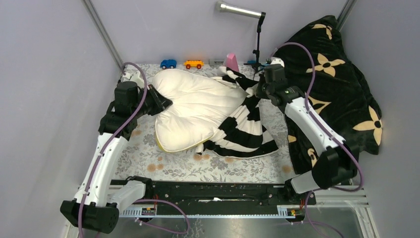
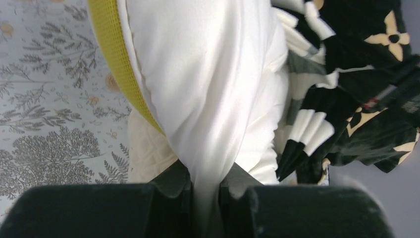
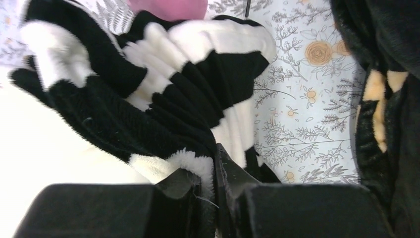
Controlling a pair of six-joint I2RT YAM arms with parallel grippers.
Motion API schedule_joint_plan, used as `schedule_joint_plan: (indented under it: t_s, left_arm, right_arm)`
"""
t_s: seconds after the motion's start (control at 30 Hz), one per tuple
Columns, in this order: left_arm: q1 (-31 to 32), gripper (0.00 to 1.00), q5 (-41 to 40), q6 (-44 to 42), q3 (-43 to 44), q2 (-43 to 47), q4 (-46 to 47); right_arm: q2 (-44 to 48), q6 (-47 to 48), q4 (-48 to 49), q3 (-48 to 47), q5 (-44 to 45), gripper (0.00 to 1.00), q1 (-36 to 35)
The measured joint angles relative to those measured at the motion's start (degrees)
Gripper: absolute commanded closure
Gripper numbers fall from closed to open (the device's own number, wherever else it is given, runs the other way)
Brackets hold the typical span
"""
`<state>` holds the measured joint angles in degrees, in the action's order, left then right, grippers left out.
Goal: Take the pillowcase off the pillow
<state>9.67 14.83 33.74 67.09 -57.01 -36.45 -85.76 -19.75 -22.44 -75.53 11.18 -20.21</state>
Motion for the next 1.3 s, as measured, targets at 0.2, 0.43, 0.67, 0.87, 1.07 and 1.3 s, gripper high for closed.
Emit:
schedule_joint_plan:
  t_s: [0.2, 0.43, 0.67, 0.87, 1.07, 1.3]
  left_arm:
    - [-0.1, 1.00, 2.0, 0.9, -6.0, -1.6, 4.1]
    - [-1.2, 1.00, 2.2, 3.1, -12.3, -7.2, 7.0]
    - [-1.4, 1.00, 1.5, 5.9, -14.7, -9.7, 9.5]
    - [-1.4, 0.99, -0.8, 8.4, -16.1, -9.9, 11.0]
    - [-1.4, 0.98, -3.1, 11.0, -18.5, -13.0, 16.0]
    - [-0.9, 0.09, -5.7, 11.8, -19.6, -16.7, 18.0]
  right_arm:
    - [9.0, 0.3, -0.2, 3.2, -0.7, 0.27, 0.1]
    - [12.0, 0.5, -0.7, 3.5, -3.8, 0.01, -3.6]
    - [16.0, 0.4, -0.8, 8.3, -7.5, 0.00, -16.6]
    - [21.6, -0.3, 0.3, 20.3, -7.9, 0.00, -18.2]
    - [24.6, -1.4, 0.2, 28.5, -8.3, 0.00, -18.3]
    - [26.1, -2.6, 2.8, 32.6, -13.9, 0.00, -18.3]
